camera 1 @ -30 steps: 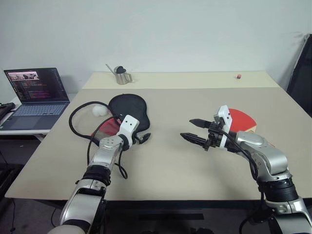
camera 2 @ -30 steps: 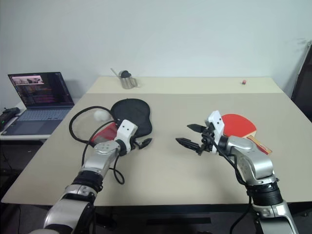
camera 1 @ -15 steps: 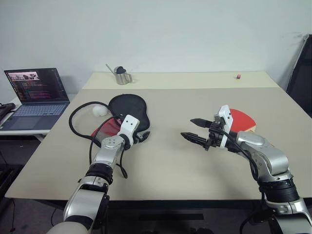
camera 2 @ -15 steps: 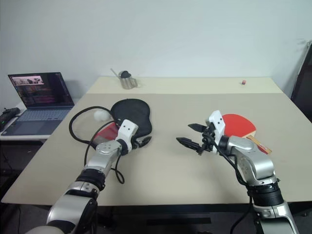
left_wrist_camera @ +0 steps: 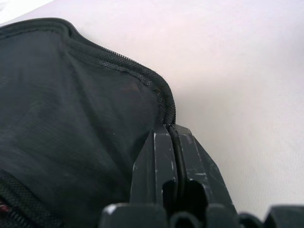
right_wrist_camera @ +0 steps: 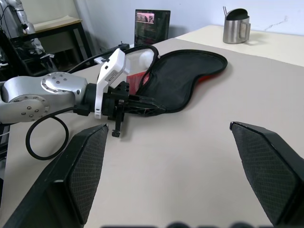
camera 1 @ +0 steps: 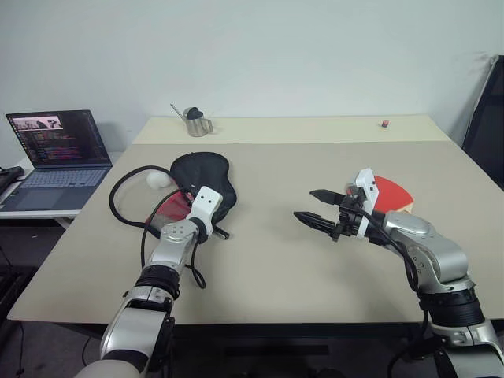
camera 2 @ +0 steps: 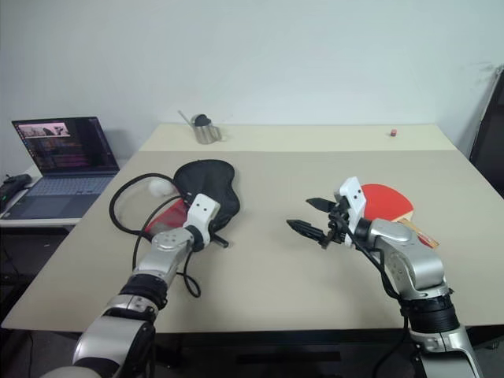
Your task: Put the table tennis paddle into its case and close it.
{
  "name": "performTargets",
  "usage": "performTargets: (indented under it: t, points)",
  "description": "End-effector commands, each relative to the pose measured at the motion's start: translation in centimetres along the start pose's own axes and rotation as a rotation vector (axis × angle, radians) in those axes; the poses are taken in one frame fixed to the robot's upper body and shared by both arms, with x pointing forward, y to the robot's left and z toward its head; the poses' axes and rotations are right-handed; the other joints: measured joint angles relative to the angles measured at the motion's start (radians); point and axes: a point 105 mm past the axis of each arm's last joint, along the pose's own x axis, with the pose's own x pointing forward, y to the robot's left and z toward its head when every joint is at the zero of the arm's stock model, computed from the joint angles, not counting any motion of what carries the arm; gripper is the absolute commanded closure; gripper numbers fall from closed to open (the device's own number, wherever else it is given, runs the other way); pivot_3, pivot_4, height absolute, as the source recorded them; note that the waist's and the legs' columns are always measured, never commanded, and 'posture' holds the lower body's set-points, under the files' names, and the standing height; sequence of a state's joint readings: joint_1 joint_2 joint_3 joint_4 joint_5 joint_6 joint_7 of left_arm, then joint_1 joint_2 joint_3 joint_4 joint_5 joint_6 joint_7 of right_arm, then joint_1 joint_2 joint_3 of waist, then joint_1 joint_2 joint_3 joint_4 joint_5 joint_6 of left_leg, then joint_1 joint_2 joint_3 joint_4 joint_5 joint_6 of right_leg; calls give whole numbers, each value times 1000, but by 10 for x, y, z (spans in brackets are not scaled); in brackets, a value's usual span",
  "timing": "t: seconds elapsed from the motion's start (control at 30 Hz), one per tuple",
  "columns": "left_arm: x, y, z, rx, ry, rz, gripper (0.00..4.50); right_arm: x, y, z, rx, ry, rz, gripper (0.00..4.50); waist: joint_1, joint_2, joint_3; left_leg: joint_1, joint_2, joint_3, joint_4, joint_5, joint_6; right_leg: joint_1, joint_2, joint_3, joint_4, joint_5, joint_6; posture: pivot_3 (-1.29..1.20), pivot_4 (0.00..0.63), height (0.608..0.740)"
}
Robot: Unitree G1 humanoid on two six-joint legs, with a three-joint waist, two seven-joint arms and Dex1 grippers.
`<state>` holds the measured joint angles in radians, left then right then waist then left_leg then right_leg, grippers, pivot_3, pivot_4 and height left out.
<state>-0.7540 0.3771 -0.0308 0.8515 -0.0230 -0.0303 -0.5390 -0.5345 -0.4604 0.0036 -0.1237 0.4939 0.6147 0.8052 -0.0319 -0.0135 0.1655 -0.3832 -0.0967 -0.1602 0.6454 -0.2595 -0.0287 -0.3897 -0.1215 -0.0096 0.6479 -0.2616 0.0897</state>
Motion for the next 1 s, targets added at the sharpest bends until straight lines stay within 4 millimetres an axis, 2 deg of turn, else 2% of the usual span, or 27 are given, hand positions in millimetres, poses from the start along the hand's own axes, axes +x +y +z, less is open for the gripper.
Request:
performTargets:
  t: [0.03, 0.17, 0.3, 0.37, 0.47, 0.53, 0.63, 0.77, 0.87, 1.0]
  points:
    - [-4, -22, 14, 30, -76, -136, 4481, -8, -3, 20, -55, -59, -13, 0, 1, 0, 0, 0, 0, 0, 0, 0, 0, 0, 0, 0, 0, 0, 0, 0, 150, 740]
    - [-16, -74, 28, 57, -144, -402, 4481, -15, -7, 22, -67, -52, -30, 0, 2, 0, 0, -1, 0, 0, 0, 0, 0, 0, 0, 0, -1, 0, 0, 0, 150, 740]
    - [-29, -112, 31, 71, -146, -575, 4481, -24, -11, 25, -80, -45, -54, 0, 2, 0, 0, -1, 0, 0, 0, 0, 0, 0, 0, 0, -1, 0, 0, 0, 150, 740]
    - [-30, -123, 36, 87, -160, -608, 4481, -29, -12, 26, -82, -43, -66, 0, 3, 0, 0, -1, 0, 0, 0, 0, 0, 0, 0, 0, 0, 0, 0, 0, 150, 740]
    - [-23, -111, 51, 117, -208, -513, 4481, -32, -12, 25, -80, -39, -77, 0, 3, 0, 0, 0, 0, 0, 0, 0, 0, 0, 0, 0, 0, 0, 0, 0, 150, 740]
    - [-14, -85, 61, 107, -226, -372, 4481, -34, -12, 24, -77, -38, -82, 0, 2, 0, 0, 0, 1, 0, 0, 0, 0, 0, 0, 0, 0, 0, 0, 0, 150, 740]
    - [-10, -58, 62, 122, -216, -239, 3881, -34, -10, 22, -70, -37, -85, 0, 0, 0, 0, 0, 1, 0, 0, 0, 0, 0, 0, 0, 0, 0, 0, 0, 150, 740]
    - [-11, -37, 56, 163, -184, -137, 2508, -34, -9, 20, -67, -33, -83, 0, 1, 0, 0, 0, 0, 1, 0, 0, 0, 0, 0, 1, -1, 0, 0, 0, 150, 740]
    - [-16, -21, 42, 201, -123, -67, 1402, -33, -9, 20, -67, -30, -81, 0, 3, 0, 0, 0, 0, 0, 0, 0, 0, 0, 0, 0, -1, 0, 0, 0, 150, 740]
    - [-25, -12, 29, 234, -79, -24, 12, -33, -8, 19, -65, -26, -77, 0, 2, 0, 0, 0, 0, 0, 0, 0, 0, 0, 0, 0, -1, 0, 0, 0, 150, 740]
